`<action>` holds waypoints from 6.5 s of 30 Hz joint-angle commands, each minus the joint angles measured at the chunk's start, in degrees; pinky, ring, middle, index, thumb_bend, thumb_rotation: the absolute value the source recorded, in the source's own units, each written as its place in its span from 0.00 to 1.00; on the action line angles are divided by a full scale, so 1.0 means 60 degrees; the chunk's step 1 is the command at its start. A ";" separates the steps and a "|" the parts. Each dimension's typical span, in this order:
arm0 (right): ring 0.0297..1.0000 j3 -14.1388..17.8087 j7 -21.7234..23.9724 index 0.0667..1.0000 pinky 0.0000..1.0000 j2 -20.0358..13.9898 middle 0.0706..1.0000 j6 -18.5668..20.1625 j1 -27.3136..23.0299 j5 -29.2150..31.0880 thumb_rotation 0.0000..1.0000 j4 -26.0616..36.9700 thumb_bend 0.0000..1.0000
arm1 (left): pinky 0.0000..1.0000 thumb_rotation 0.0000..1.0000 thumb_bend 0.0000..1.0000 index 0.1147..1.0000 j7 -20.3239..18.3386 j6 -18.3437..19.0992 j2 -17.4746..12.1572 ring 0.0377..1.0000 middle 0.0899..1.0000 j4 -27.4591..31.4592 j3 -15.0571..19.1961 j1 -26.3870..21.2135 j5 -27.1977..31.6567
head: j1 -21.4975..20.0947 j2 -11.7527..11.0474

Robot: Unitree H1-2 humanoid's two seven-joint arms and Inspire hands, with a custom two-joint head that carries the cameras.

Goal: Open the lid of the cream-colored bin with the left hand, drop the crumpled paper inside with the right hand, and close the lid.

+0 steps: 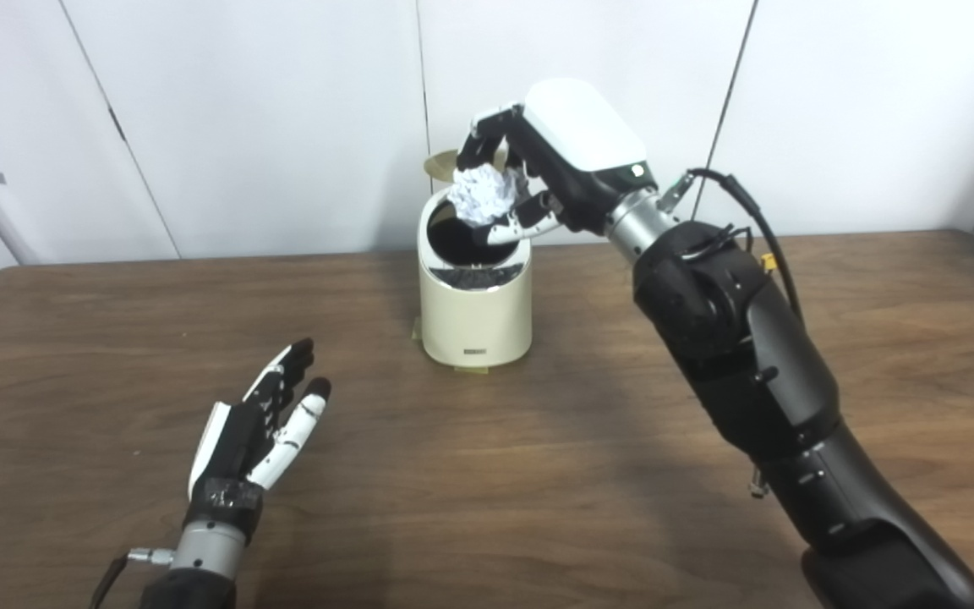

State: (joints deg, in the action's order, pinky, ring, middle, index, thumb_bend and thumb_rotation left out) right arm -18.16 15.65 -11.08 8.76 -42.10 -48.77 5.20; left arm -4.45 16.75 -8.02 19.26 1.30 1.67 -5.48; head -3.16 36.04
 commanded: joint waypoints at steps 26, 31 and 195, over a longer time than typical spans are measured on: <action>0.35 -0.0146 -0.1407 0.49 0.33 0.0423 0.48 -0.0423 -0.0726 -0.0027 0.00 -0.1776 0.51 | 0.94 0.59 0.52 0.95 0.0149 -0.0307 0.0085 0.94 0.92 0.0305 0.0089 -0.0229 -0.0011 | 0.0081 0.0069; 0.38 -0.0179 -0.1504 0.48 0.30 0.0507 0.48 -0.0394 -0.0729 -0.0065 0.00 -0.1957 0.50 | 0.93 0.60 0.52 0.95 0.0151 -0.0322 0.0086 0.94 0.91 0.0319 0.0059 -0.0211 -0.0048 | 0.0087 0.0090; 0.72 0.2613 0.0585 0.79 0.60 -0.0021 0.78 0.2072 0.4248 0.2516 0.57 0.3822 0.56 | 0.94 0.46 0.54 0.95 0.0700 -0.0944 0.0639 0.92 0.90 -0.0194 0.0374 -0.0237 0.0341 | -0.0044 0.0004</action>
State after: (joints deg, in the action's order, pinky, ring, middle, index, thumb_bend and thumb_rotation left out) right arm -3.92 21.90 -11.85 21.82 -14.91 -35.24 27.53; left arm -0.12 13.75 -3.87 17.43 3.35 1.69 -4.26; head -3.34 36.04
